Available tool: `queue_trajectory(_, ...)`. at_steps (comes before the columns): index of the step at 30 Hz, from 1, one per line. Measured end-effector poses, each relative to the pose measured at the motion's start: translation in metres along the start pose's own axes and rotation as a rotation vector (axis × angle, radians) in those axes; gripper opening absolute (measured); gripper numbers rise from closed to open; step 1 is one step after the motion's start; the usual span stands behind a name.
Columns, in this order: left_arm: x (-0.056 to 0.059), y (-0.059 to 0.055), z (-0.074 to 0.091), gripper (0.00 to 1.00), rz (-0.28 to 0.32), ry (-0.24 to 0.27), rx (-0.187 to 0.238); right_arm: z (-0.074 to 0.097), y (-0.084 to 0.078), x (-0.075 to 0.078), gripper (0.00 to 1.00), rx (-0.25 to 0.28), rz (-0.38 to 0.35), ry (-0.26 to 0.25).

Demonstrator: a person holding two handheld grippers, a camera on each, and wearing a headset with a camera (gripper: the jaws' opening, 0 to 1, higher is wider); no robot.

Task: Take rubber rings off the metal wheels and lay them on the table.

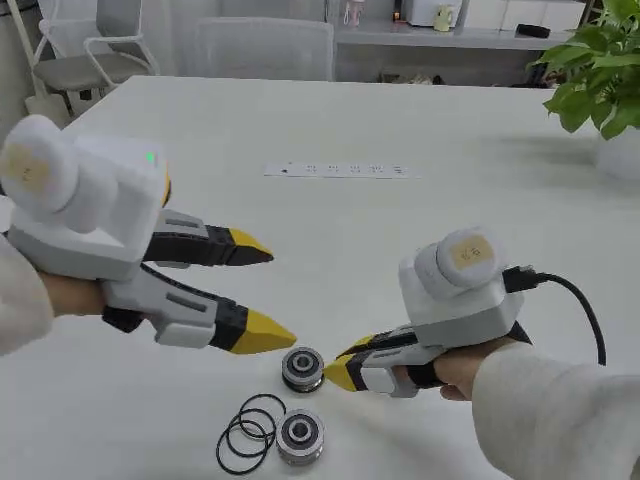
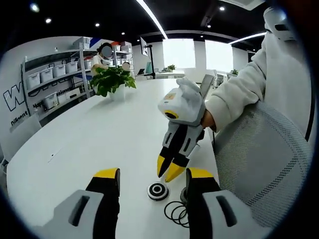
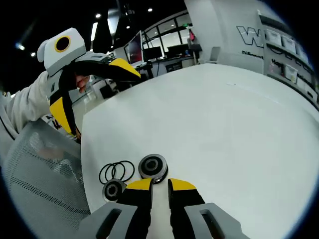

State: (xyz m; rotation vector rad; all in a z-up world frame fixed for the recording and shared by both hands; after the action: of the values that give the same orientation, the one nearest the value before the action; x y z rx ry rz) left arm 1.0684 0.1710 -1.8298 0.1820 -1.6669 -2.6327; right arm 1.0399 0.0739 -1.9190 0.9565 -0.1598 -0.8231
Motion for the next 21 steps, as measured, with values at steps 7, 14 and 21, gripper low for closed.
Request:
queue_trajectory(7, 0.000, -0.031, -0.028, 0.35, 0.037, 0.018, -0.028, -0.006, -0.004, -0.004, 0.16, -0.012, 0.044, 0.007)
queue_trajectory(14, 0.005, -0.061, -0.041, 0.20, 0.049, 0.028, -0.105, -0.012, -0.005, -0.007, 0.17, -0.019, 0.082, 0.015)
queue_trajectory(21, 0.010, -0.071, -0.048, 0.12, 0.079, 0.007, -0.121, -0.013, -0.005, -0.007, 0.18, -0.011, 0.084, 0.015)
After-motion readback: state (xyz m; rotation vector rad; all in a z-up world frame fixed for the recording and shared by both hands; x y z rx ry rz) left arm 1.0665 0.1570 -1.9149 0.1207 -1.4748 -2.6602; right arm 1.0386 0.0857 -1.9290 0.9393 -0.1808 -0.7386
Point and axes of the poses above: the centre of the closed fingertips' face, and the gripper's own axes: z roughly backward along the fingers, x roughly to its right, y roughly out of its top, the point moved 5 cm from there along z, roughly backward along the fingers, and after that the axes turned 4 degrees about x, right-handed, at the moved point
